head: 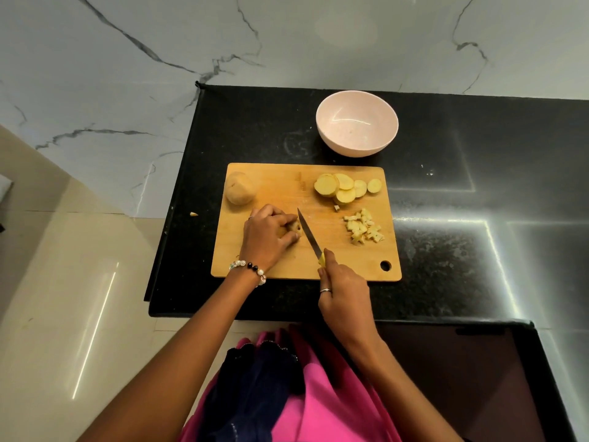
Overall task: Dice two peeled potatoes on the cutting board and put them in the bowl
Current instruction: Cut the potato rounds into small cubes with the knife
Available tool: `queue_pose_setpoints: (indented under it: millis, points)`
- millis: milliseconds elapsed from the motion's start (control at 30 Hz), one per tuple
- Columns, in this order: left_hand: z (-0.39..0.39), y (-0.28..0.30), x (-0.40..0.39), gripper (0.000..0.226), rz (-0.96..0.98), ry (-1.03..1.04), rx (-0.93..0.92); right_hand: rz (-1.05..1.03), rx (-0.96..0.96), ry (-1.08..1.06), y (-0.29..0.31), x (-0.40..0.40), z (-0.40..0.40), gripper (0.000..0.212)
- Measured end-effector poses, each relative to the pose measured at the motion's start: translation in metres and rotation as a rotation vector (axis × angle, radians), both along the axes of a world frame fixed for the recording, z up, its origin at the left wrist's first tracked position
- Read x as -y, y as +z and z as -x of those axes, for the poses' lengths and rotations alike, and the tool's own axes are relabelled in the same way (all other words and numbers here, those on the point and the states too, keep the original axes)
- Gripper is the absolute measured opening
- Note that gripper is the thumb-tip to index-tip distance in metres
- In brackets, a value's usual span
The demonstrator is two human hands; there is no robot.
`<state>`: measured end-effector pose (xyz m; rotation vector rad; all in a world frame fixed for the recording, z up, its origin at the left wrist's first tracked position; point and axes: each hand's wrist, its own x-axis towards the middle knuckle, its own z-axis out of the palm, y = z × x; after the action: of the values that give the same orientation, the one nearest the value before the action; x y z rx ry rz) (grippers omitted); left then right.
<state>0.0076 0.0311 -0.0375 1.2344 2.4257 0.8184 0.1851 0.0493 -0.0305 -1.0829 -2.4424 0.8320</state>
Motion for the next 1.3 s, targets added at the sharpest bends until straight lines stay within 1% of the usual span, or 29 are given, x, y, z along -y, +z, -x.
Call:
queue_pose_setpoints:
  millis: [67,267,367,467,533,600,700,767,833,900,933,1000,1100,1200,1300]
  points:
    - [-0.003,-0.001,-0.002,0.037,-0.022,0.008,0.0,-0.018,0.063,0.011,-0.003,0.003,0.002,0.046]
    - [-0.006,-0.003,-0.001,0.037,-0.053,0.04,-0.005,-0.048,0.124,0.024,-0.003,0.006,0.004,0.047]
    - [-0.006,-0.003,-0.002,0.038,-0.055,0.065,0.016,-0.033,0.182,0.024,-0.002,0.009,0.007,0.052]
    - [-0.004,-0.001,-0.004,0.039,-0.067,0.075,0.068,-0.049,0.257,0.046,0.005,0.015,0.011,0.06]
    - [-0.004,-0.001,-0.005,0.039,-0.076,0.075,0.091,-0.076,0.347,0.076,0.01,0.019,0.016,0.064]
    - [-0.003,0.0,-0.006,0.038,-0.083,0.076,0.101,-0.093,0.429,0.097,0.012,0.017,0.026,0.065]
    - [-0.004,0.0,-0.007,0.034,-0.097,0.088,0.108,-0.106,0.489,0.125,0.01,0.011,0.041,0.065]
    - [-0.005,-0.001,-0.006,0.033,-0.099,0.092,0.1,-0.141,0.465,0.097,0.008,0.013,0.038,0.067]
    - [-0.005,-0.002,-0.006,0.035,-0.09,0.095,0.097,-0.172,0.49,0.097,0.007,0.023,0.025,0.069]
    - [-0.004,-0.001,-0.005,0.035,-0.085,0.1,0.101,-0.212,0.447,0.094,0.002,0.034,0.012,0.06]
    - [-0.004,-0.001,-0.005,0.035,-0.084,0.102,0.101,-0.224,0.429,0.098,0.0,0.036,0.008,0.059]
    - [-0.005,-0.001,-0.005,0.035,-0.077,0.103,0.104,-0.188,0.409,0.084,0.004,0.034,0.004,0.059]
    - [-0.005,0.001,-0.003,0.038,-0.076,0.099,0.131,-0.079,0.387,0.064,0.014,0.031,0.005,0.063]
    - [-0.003,0.002,-0.002,0.039,-0.071,0.1,0.14,-0.101,0.314,0.08,0.016,0.025,0.012,0.063]
    - [-0.004,0.002,-0.001,0.034,-0.072,0.14,0.107,-0.067,0.305,0.071,0.015,0.017,0.018,0.063]
